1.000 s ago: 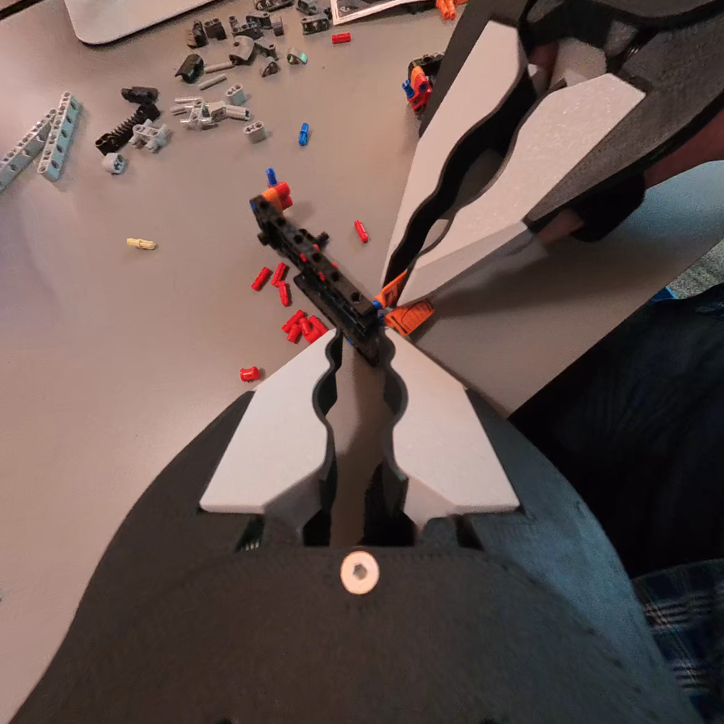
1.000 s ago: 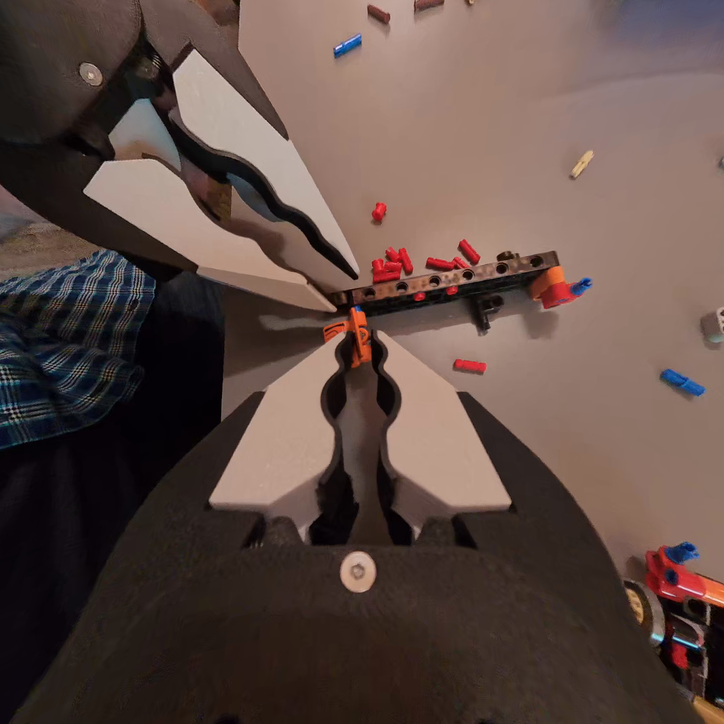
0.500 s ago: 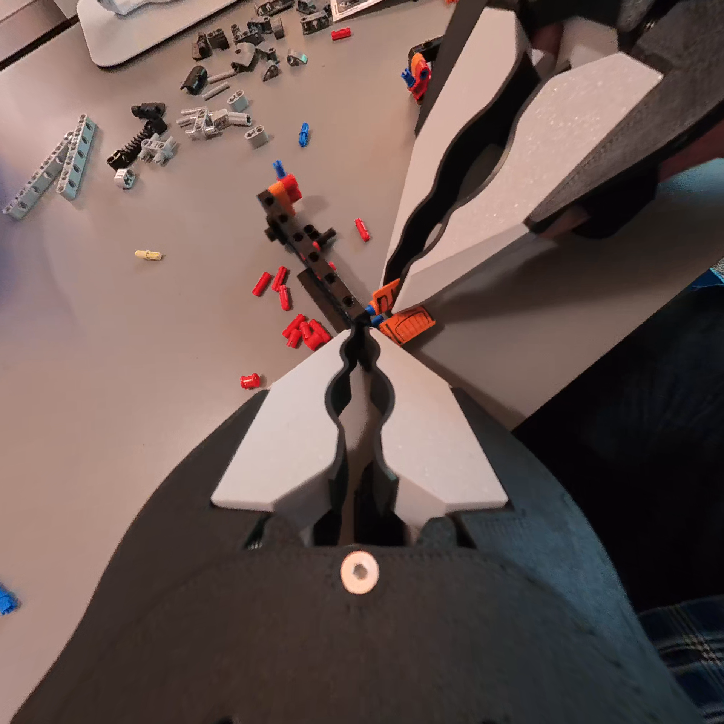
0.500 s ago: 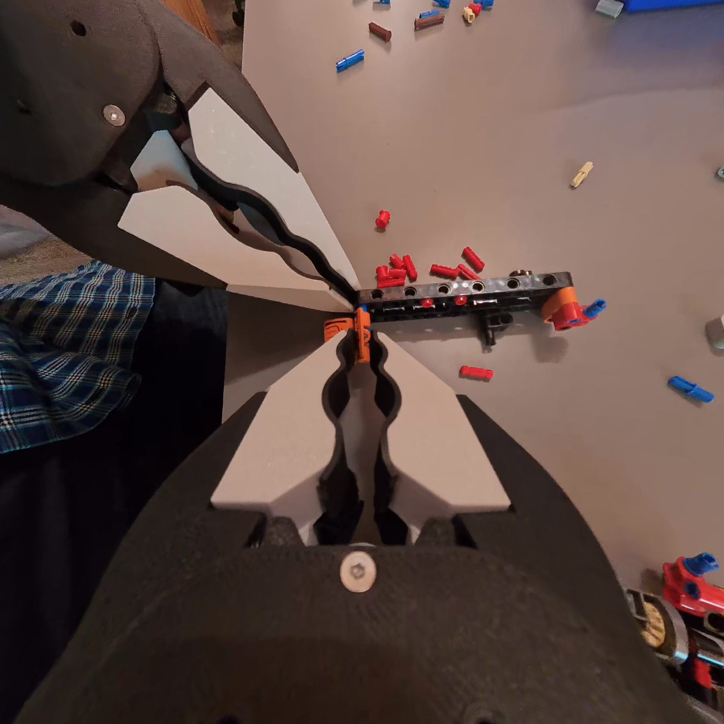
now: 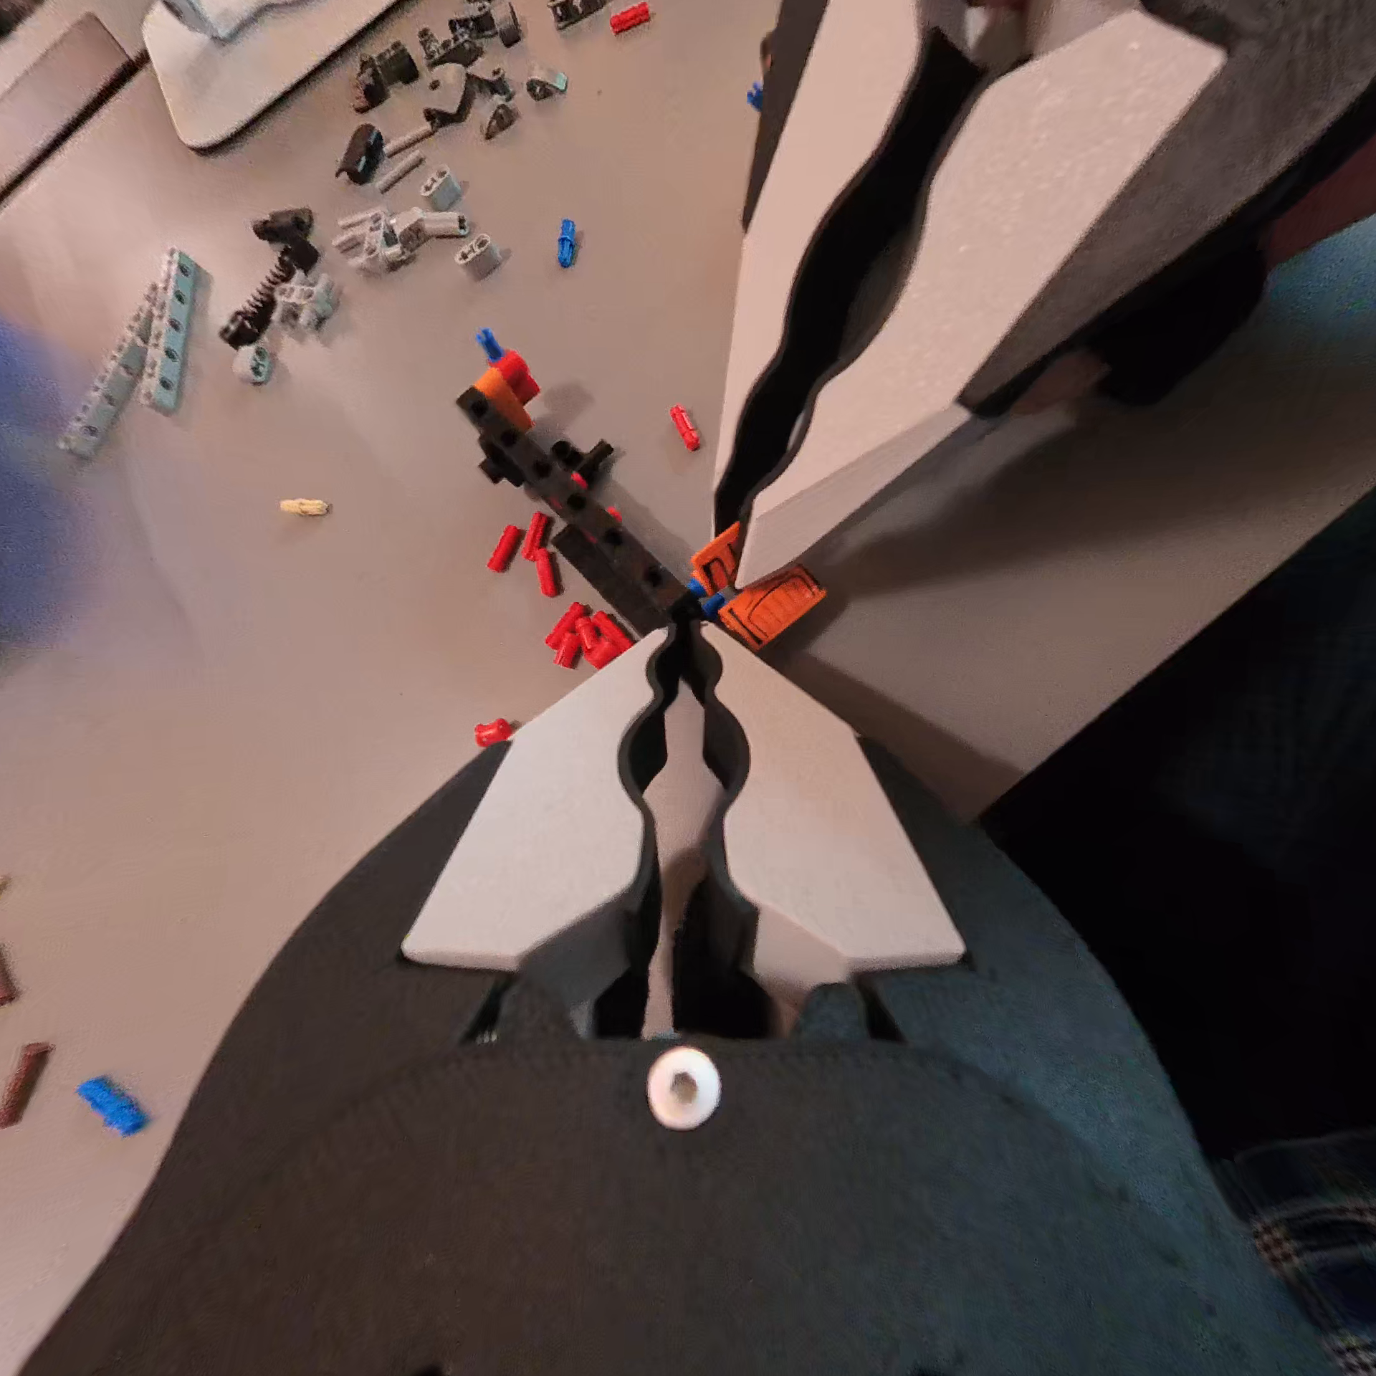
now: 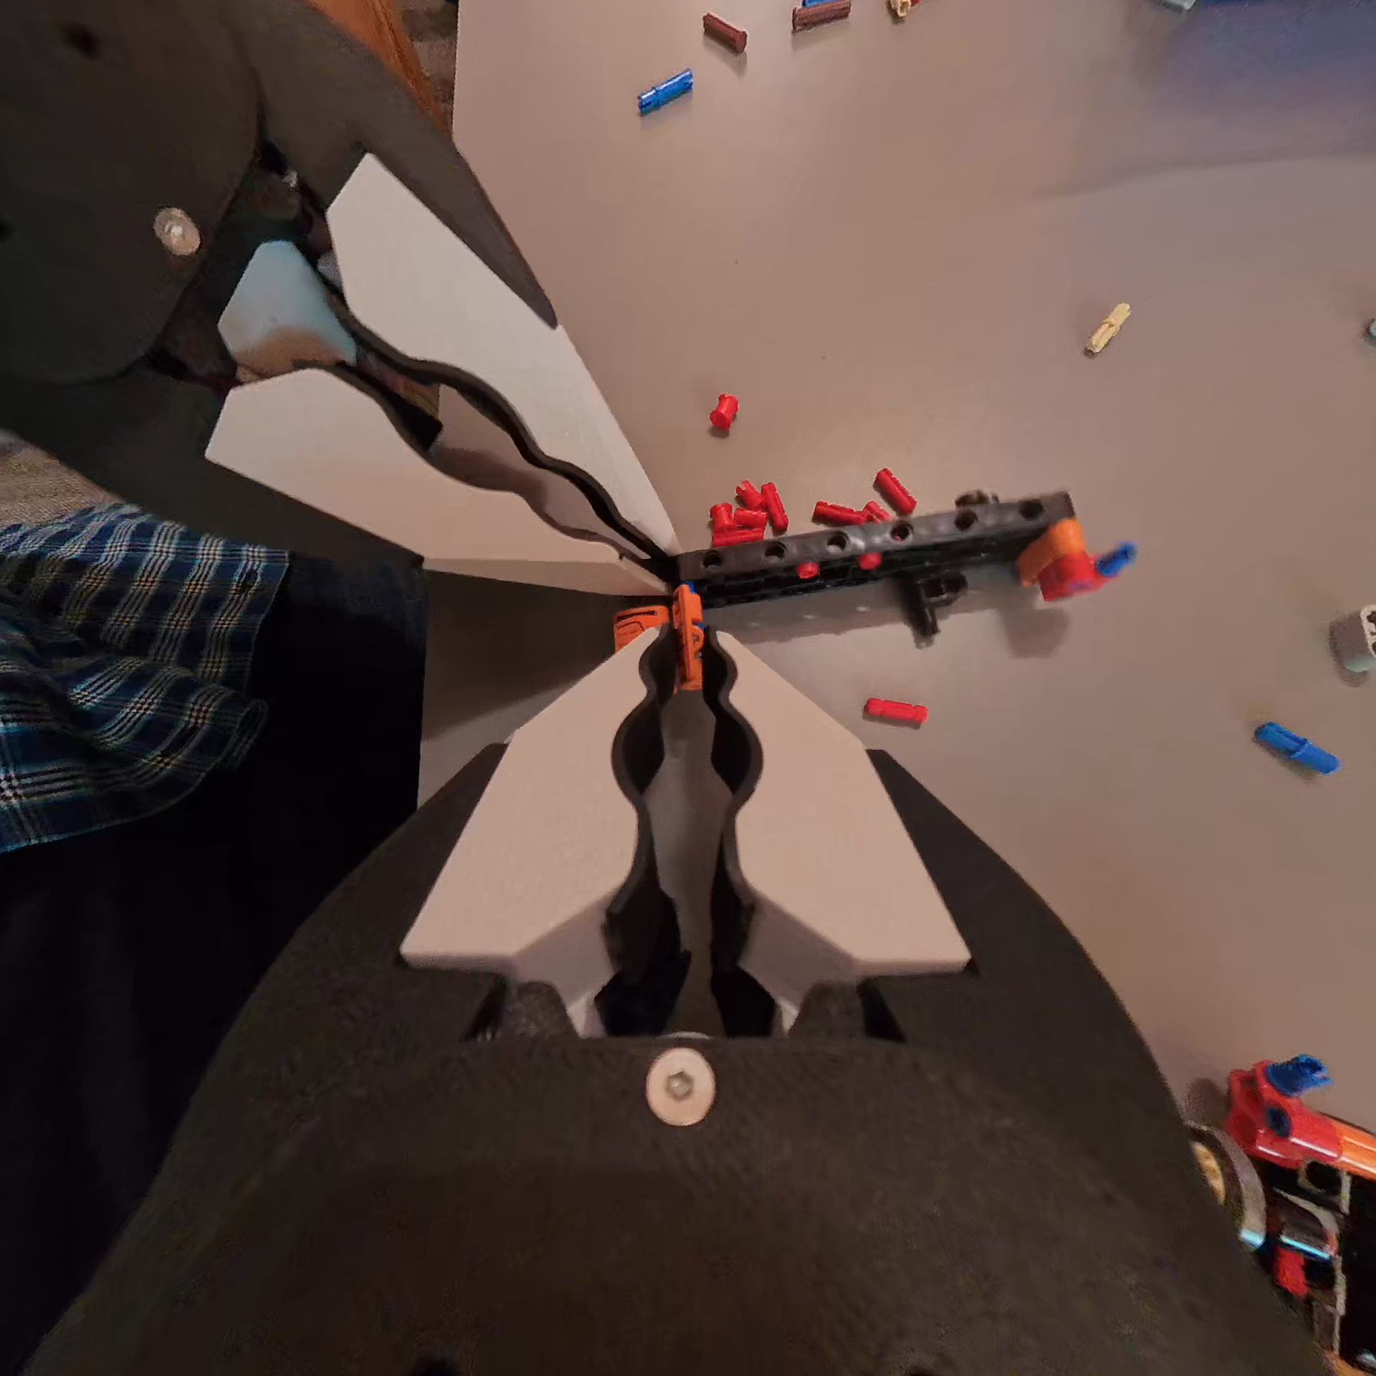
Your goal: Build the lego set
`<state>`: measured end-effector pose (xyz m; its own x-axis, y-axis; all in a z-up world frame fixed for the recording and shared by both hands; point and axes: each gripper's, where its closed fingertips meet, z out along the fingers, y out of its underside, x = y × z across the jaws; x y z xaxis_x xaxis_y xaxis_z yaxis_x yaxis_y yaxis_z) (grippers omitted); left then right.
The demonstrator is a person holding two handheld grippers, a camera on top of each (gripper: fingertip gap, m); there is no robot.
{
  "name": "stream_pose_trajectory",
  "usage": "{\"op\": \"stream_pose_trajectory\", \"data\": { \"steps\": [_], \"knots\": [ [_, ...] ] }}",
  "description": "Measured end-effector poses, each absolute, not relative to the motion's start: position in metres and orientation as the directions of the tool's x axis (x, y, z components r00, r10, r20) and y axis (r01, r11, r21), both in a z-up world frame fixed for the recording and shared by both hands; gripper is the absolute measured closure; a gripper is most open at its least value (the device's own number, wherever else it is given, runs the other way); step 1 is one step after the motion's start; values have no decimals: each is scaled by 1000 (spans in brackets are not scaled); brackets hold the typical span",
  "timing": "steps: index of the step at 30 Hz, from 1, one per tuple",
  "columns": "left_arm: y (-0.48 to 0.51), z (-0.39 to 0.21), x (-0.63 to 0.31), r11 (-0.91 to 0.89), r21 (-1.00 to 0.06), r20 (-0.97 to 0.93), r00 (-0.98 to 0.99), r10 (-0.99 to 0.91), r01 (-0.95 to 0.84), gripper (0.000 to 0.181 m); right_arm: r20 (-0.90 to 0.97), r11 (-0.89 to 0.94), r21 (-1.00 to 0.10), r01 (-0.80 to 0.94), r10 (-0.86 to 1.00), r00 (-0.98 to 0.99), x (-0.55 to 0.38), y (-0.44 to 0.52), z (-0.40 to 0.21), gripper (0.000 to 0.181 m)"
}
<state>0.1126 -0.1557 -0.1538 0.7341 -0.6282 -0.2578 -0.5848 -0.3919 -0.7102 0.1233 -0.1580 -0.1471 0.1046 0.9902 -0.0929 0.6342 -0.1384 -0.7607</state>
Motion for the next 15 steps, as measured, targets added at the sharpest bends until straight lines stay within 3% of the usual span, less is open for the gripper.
{"op": "stream_pose_trajectory", "data": {
  "steps": [15],
  "knots": [
    [-157,-152,113,-338,-716,-208,649,-732,-611,180,-64,-74,-747,661,997,40,123,-159,-147,177]
  ]
}}
